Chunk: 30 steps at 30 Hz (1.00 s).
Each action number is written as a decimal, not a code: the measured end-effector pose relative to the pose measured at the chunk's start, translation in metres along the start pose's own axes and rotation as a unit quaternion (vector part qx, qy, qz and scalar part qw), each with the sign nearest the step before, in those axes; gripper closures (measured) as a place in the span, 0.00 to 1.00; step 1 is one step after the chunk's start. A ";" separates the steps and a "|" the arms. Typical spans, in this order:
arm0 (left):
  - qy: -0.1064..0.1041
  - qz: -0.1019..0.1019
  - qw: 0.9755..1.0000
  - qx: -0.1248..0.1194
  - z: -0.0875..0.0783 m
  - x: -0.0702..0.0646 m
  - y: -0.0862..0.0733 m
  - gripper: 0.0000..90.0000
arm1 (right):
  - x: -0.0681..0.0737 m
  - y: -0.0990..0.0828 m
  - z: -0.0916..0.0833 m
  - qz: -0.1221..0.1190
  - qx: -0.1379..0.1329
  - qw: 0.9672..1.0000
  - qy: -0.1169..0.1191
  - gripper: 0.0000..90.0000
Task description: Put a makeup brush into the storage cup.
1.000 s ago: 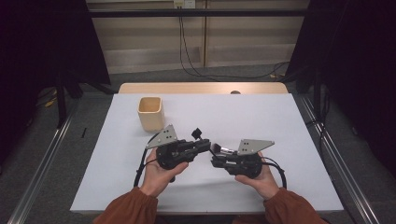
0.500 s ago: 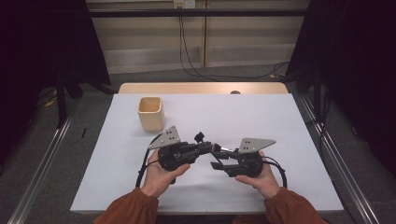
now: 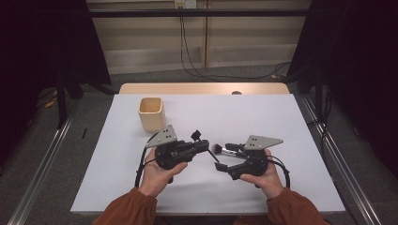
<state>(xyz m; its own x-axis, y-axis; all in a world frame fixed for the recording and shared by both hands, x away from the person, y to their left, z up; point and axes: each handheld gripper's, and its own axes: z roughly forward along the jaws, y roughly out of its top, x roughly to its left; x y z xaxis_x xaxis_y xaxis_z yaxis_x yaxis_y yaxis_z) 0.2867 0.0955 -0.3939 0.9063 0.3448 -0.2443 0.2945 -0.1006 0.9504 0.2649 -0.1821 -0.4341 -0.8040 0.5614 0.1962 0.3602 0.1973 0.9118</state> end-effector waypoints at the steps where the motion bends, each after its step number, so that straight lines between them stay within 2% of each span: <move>1: 0.001 0.000 1.000 0.002 -0.001 0.000 0.000 0.95 | 0.000 0.001 -0.001 0.000 -0.002 1.000 -0.007 0.08; 4: 0.001 -0.003 1.000 0.001 -0.002 0.001 0.001 0.95 | -0.002 0.000 -0.004 -0.004 -0.007 1.000 -0.019 0.01; 9: 0.009 -0.003 1.000 0.006 -0.007 0.002 0.001 0.95 | -0.005 0.000 -0.005 0.013 0.000 0.999 -0.039 0.02; 12: 0.013 -0.004 1.000 0.007 -0.012 0.004 0.001 0.95 | -0.005 0.000 -0.008 0.011 -0.007 0.999 -0.038 0.02; 15: 0.018 -0.008 1.000 0.007 -0.018 0.006 0.001 0.95 | -0.003 0.000 -0.010 0.010 -0.011 0.998 -0.054 0.03; 17: 0.023 -0.009 1.000 0.010 -0.023 0.008 0.001 0.95 | -0.003 -0.002 -0.010 0.010 -0.006 0.997 -0.073 0.06; 19: 0.027 -0.011 1.000 0.012 -0.026 0.009 0.001 0.95 | -0.004 -0.006 -0.012 0.009 -0.009 0.997 -0.073 0.05; 25: 0.031 -0.022 0.999 0.018 -0.034 0.013 0.003 0.95 | -0.005 -0.009 -0.022 0.016 -0.041 0.996 -0.084 0.04; 30: 0.042 -0.026 0.998 0.026 -0.044 0.018 0.003 0.95 | -0.007 -0.017 -0.031 0.010 -0.049 0.993 -0.110 0.04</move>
<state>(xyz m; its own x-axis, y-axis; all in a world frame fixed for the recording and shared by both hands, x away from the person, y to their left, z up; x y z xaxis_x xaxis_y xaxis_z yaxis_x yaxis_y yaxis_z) 0.2904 0.1420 -0.3872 0.8613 0.4274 -0.2747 0.3582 -0.1275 0.9249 0.2497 -0.2146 -0.4394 -0.6699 0.7289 0.1413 0.3194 0.1112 0.9411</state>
